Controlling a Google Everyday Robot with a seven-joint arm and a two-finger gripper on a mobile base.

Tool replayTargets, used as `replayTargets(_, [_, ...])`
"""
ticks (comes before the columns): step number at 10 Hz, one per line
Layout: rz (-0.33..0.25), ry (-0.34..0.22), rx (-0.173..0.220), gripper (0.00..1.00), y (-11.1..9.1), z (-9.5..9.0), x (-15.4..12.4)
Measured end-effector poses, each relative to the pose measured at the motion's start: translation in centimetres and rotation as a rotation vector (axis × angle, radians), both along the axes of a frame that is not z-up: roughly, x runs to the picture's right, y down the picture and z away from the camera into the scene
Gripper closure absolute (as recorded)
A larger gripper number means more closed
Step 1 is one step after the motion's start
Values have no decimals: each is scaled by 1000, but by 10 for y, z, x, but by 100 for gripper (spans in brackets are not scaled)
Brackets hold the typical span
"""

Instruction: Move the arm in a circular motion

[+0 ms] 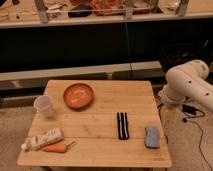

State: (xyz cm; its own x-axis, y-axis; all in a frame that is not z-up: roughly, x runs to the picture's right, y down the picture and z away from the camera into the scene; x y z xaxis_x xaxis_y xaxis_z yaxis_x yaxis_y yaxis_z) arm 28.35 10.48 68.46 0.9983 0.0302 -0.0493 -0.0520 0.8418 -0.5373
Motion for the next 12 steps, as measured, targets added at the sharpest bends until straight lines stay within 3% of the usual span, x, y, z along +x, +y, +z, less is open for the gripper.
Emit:
replayTargets(4, [-1, 4, 0, 20, 0, -1, -2])
replayTargets(9, [-31, 4, 4, 20, -6, 5, -67])
replayTargets(12, [-43, -8, 8, 20, 6, -3, -89])
